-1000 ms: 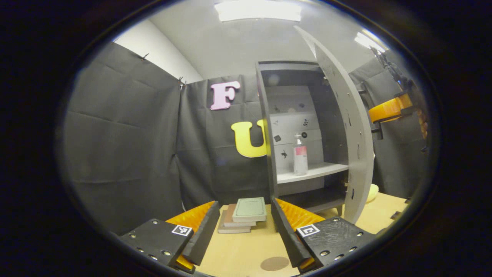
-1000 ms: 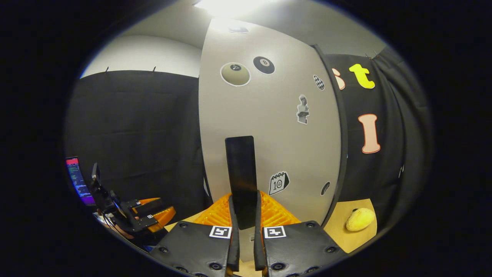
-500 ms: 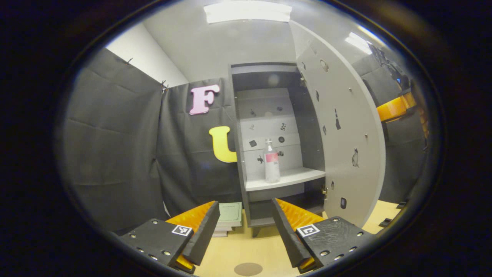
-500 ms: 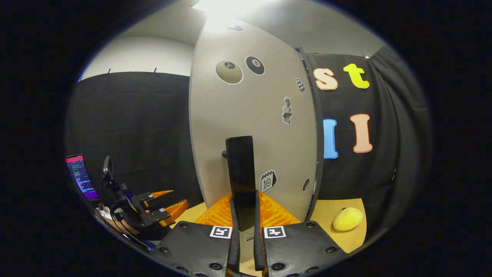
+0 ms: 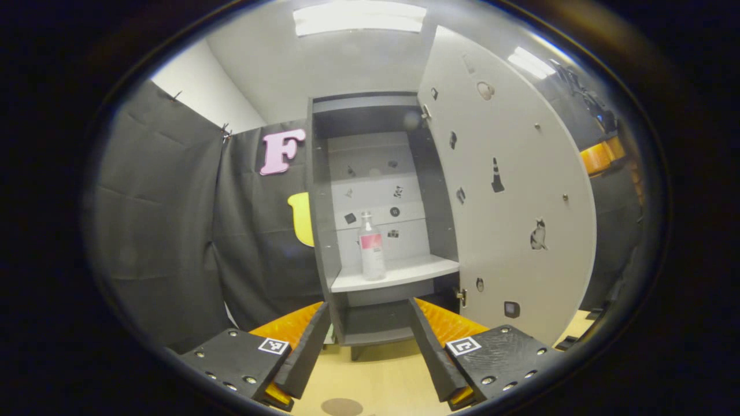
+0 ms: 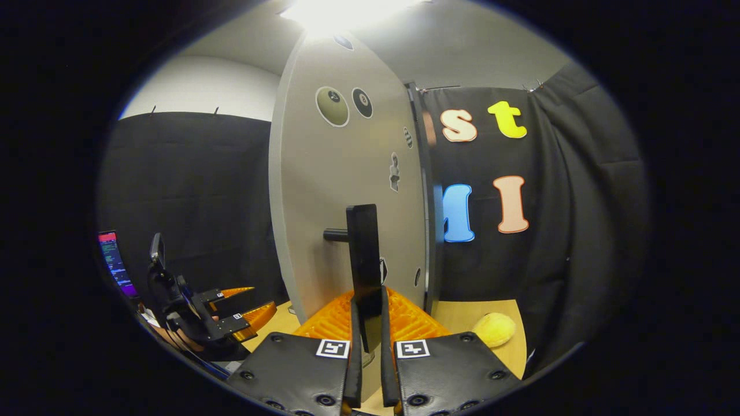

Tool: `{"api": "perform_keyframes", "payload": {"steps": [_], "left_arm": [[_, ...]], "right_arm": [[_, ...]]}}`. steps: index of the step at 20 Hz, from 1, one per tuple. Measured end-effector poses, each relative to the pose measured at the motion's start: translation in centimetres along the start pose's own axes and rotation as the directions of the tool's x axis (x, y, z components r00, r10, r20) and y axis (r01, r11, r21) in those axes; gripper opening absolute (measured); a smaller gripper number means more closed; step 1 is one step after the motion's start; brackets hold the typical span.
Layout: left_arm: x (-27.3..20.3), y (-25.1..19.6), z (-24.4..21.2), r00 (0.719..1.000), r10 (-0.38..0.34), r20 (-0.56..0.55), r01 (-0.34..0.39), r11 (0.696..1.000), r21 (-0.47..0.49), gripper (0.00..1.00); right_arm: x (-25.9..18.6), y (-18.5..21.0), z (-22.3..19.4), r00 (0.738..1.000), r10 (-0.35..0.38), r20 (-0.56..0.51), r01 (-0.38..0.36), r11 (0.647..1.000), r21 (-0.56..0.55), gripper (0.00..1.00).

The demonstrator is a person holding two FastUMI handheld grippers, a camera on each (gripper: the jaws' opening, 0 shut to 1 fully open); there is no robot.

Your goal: Open the cabinet door with the right hand, grasp the bottle in the cabinet with the left hand and place it on the coaster, then close the cabinet door with the right hand.

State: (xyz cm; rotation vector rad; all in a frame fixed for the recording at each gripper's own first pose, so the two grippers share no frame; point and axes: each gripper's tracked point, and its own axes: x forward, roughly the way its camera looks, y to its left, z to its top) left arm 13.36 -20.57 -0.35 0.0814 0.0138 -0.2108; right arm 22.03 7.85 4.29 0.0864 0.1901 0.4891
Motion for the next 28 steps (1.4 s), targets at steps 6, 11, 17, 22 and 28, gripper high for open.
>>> {"api": "perform_keyframes", "payload": {"steps": [6,11,17,22,28], "left_arm": [[0.7,-3.2,0.1,1.000,0.019,-0.020,-0.019,1.000,-0.024,0.81],[0.5,-4.0,0.9,0.997,0.077,-0.016,-0.077,0.997,-0.008,0.83],[2.4,-3.6,2.4,0.994,0.110,-0.006,-0.110,0.994,-0.013,0.81],[6.4,-1.4,4.3,0.994,0.111,0.021,-0.111,0.993,-0.035,0.81],[13.9,0.7,6.7,0.997,0.052,0.063,-0.047,0.996,-0.075,0.81]], "right_arm": [[0.0,-0.2,0.2,1.000,0.008,0.023,-0.010,0.997,0.076,0.15],[-0.7,-1.1,0.1,0.999,0.033,0.028,-0.033,0.999,-0.010,0.14],[-1.6,-1.9,-0.6,0.999,0.018,0.026,-0.019,1.000,0.017,0.21],[-1.8,-5.8,-1.1,0.988,-0.154,0.023,0.154,0.988,-0.019,0.29],[-1.3,-9.8,-1.8,0.935,-0.354,0.025,0.355,0.934,-0.048,0.92]]}}
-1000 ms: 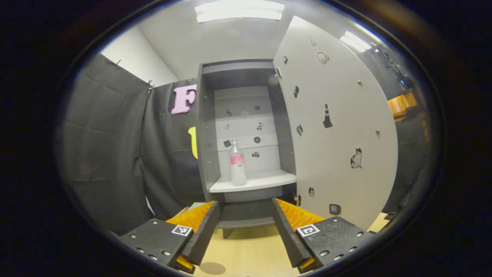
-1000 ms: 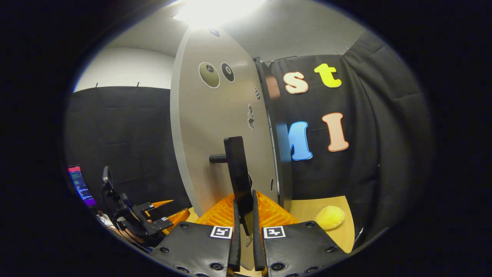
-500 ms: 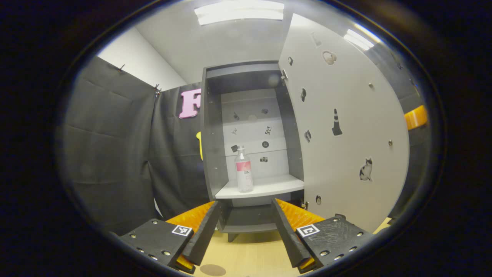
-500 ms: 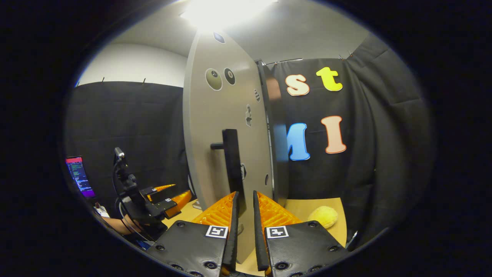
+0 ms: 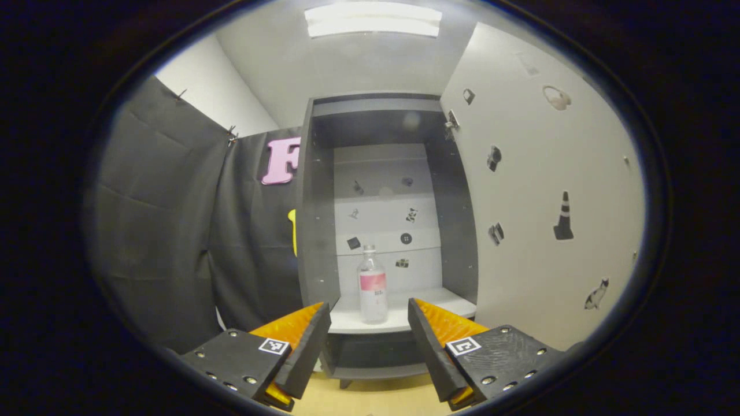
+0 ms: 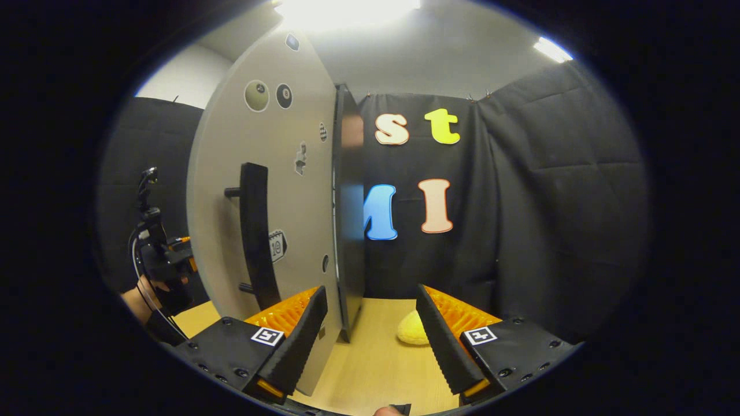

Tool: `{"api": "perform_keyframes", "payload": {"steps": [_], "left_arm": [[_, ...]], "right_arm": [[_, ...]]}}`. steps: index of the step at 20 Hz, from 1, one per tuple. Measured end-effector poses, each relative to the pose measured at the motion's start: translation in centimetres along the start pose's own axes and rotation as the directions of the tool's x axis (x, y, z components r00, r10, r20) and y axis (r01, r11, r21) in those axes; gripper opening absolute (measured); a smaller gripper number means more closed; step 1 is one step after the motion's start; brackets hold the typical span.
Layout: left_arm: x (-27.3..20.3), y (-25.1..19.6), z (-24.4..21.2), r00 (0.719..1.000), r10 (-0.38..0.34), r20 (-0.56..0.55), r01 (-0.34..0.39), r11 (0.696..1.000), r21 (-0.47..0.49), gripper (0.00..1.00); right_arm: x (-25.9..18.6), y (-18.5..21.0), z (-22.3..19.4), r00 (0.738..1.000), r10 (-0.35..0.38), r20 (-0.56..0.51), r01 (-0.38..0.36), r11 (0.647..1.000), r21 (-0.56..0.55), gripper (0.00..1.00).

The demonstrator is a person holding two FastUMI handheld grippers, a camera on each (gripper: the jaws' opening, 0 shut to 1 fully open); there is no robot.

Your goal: Open the cabinet door with the right hand, grasp the bottle in the cabinet with the left hand and place it on the coaster, then close the cabinet door with the right hand.

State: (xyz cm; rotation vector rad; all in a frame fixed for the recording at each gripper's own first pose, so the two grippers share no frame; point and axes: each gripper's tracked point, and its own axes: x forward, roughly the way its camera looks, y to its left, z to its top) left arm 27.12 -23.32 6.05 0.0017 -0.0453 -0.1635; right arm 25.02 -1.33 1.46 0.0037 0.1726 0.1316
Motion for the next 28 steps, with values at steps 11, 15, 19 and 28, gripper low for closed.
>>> {"api": "perform_keyframes", "payload": {"steps": [11,15,19,28], "left_arm": [[14.0,0.8,-2.2,0.993,-0.114,-0.027,0.113,0.993,-0.034,0.81],[17.8,0.6,-4.2,0.989,-0.136,-0.053,0.135,0.991,-0.026,0.83],[20.6,0.8,-6.4,0.987,-0.143,-0.079,0.141,0.990,-0.028,0.80],[24.3,0.9,-8.6,0.984,-0.148,-0.097,0.146,0.989,-0.026,0.80]], "right_arm": [[3.0,-4.7,-2.2,0.968,-0.245,-0.052,0.248,0.966,0.070,0.93],[3.8,-6.2,-4.0,0.947,-0.306,-0.101,0.315,0.945,0.089,0.93],[4.5,-6.4,-5.2,0.936,-0.328,-0.128,0.344,0.930,0.129,0.98],[5.9,-6.5,-6.4,0.929,-0.331,-0.166,0.358,0.918,0.169,0.98]]}}
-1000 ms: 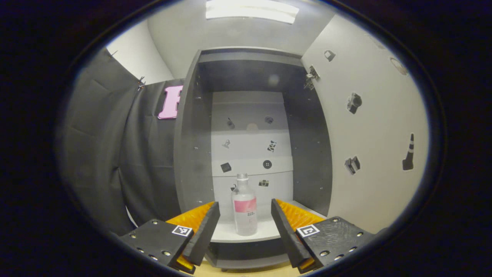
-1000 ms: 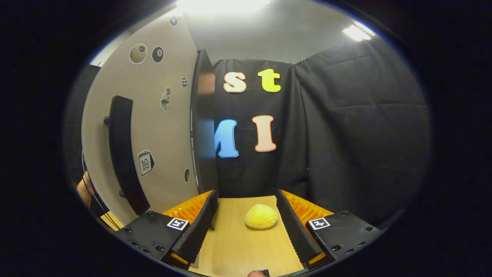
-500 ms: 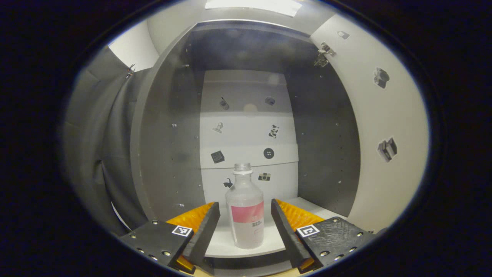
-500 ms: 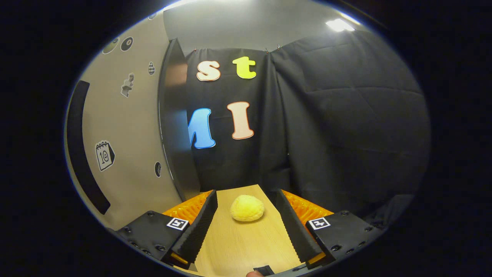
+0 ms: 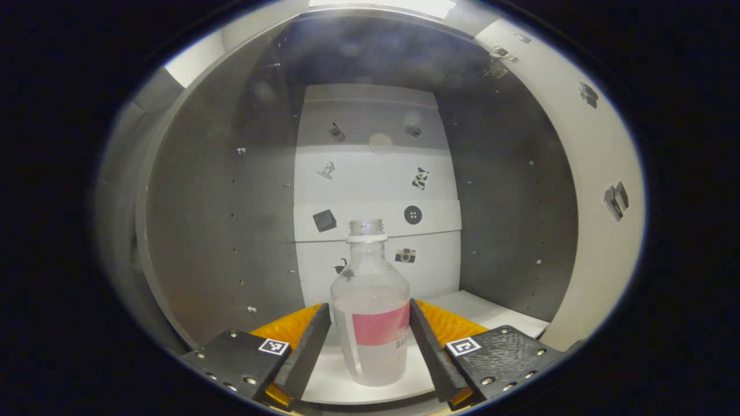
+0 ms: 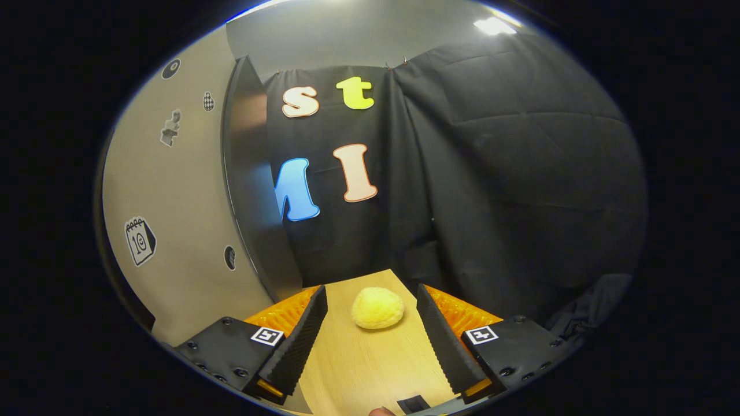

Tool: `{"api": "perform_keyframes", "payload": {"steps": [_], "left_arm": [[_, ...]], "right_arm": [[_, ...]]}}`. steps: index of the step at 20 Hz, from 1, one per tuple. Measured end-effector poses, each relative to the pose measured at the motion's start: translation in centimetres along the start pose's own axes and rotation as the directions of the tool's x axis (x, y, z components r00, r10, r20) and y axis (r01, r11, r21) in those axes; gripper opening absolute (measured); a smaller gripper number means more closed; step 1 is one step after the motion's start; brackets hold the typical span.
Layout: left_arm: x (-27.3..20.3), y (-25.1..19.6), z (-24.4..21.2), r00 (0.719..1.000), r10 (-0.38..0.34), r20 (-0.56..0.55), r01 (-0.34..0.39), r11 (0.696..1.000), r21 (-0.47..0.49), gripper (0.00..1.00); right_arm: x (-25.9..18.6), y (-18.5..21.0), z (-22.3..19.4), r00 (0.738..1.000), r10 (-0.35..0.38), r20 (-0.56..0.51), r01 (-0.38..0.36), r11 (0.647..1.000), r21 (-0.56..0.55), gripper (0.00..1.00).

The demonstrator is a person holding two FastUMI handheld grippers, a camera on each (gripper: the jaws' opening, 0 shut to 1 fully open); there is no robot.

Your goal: Open the cabinet door with the right hand, grasp the bottle in the cabinet with the left hand and place it on the coaster, then close the cabinet door with the right hand.

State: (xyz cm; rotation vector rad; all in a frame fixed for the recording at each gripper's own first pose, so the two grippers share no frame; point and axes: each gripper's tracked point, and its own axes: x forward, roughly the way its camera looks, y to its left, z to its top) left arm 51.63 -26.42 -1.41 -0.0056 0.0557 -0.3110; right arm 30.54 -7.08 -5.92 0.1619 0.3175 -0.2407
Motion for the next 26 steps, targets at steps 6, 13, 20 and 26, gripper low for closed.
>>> {"api": "perform_keyframes", "payload": {"steps": [6,13,20,26], "left_arm": [[-1.3,0.4,0.6,1.000,0.008,0.013,-0.008,0.999,-0.034,0.74],[-6.9,1.9,3.3,0.996,0.048,0.076,-0.044,0.998,-0.052,0.73],[-14.1,3.4,2.6,0.990,0.114,0.077,-0.112,0.993,-0.041,0.77],[-19.9,5.0,0.9,0.978,0.196,0.068,-0.192,0.980,-0.052,0.76]], "right_arm": [[0.1,0.1,-0.1,1.000,0.010,-0.002,-0.011,1.000,-0.024,0.98],[-0.3,0.4,0.0,0.998,0.067,-0.003,-0.067,0.997,-0.033,0.98],[-1.0,0.9,-0.1,0.990,0.143,-0.012,-0.144,0.989,-0.047,0.98],[-1.5,1.2,-0.9,0.978,0.207,-0.036,-0.209,0.976,-0.056,0.98]]}}
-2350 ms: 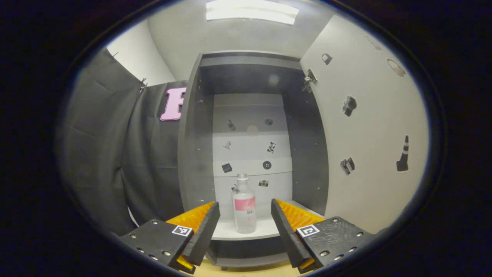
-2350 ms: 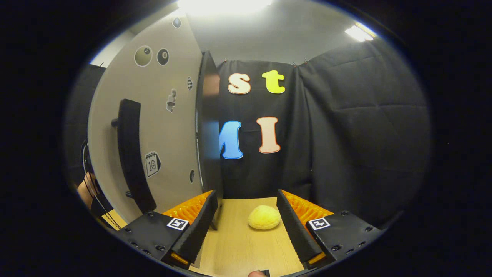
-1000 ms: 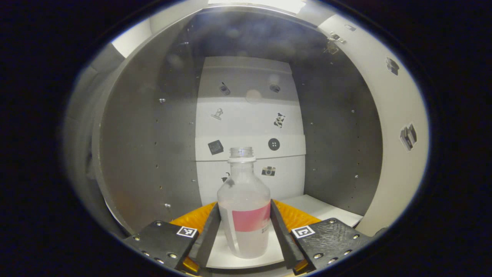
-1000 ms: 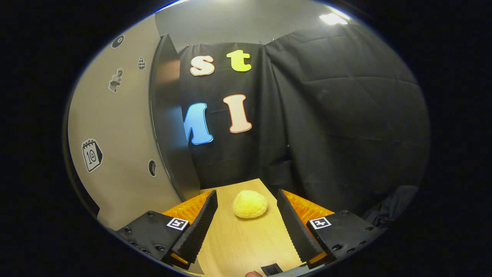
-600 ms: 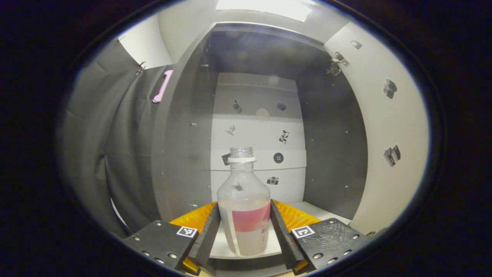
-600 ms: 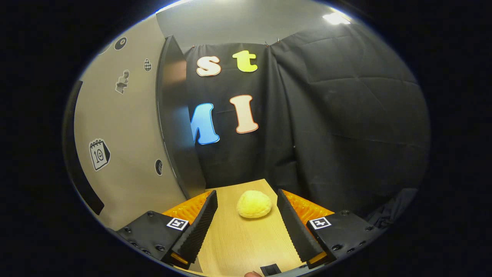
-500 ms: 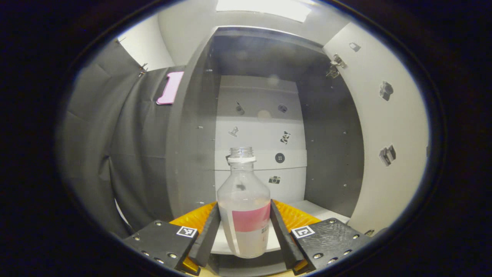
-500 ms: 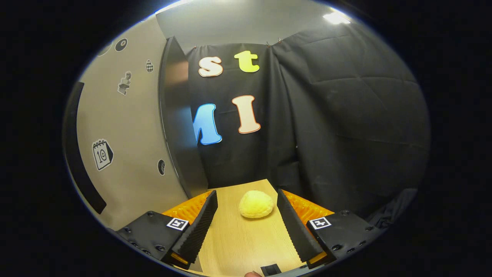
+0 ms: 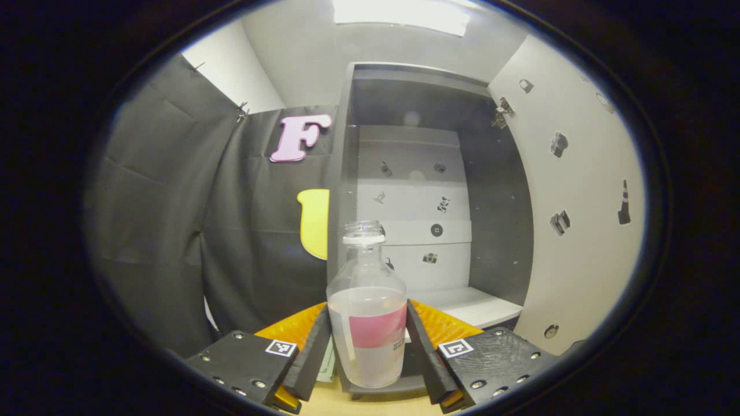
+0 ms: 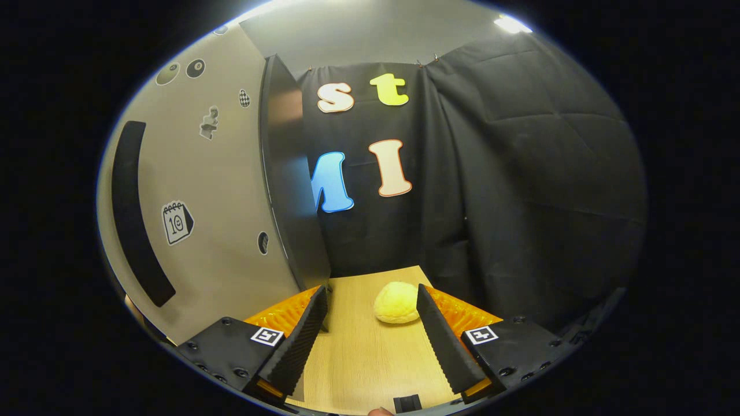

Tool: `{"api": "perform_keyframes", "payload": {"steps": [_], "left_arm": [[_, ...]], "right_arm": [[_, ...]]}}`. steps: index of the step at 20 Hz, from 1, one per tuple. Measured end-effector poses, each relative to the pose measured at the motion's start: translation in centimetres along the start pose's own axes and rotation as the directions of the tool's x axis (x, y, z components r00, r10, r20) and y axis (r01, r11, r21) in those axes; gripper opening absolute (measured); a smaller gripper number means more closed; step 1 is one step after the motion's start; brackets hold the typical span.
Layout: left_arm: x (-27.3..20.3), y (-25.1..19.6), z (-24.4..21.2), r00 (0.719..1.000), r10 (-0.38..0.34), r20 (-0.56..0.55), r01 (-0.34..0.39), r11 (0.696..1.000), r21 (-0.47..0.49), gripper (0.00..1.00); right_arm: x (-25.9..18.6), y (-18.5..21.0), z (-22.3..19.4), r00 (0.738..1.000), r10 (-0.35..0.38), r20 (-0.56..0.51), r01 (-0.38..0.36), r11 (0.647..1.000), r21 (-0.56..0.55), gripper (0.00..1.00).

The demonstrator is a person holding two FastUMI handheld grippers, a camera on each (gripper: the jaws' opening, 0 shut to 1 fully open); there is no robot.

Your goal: Open the cabinet door with the right hand, grasp the bottle in the cabinet with the left hand and place it on the coaster, then close the cabinet door with the right hand.

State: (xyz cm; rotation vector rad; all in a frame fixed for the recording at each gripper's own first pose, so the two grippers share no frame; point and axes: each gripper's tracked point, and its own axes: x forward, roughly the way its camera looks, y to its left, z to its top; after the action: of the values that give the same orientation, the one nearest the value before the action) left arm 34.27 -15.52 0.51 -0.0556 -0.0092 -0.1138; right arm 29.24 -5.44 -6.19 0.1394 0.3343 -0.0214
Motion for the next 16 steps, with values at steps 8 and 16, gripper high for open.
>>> {"api": "perform_keyframes", "payload": {"steps": [8,16], "left_arm": [[-6.7,3.5,-3.2,0.994,0.109,-0.010,-0.109,0.994,-0.021,0.72],[-11.9,5.8,-9.5,0.979,0.193,-0.063,-0.196,0.980,-0.043,0.71]], "right_arm": [[-0.8,0.2,-1.6,0.999,0.042,-0.003,-0.042,0.999,-0.020,0.98],[-2.0,-0.3,-3.3,0.999,0.049,-0.012,-0.049,0.999,-0.022,0.98]]}}
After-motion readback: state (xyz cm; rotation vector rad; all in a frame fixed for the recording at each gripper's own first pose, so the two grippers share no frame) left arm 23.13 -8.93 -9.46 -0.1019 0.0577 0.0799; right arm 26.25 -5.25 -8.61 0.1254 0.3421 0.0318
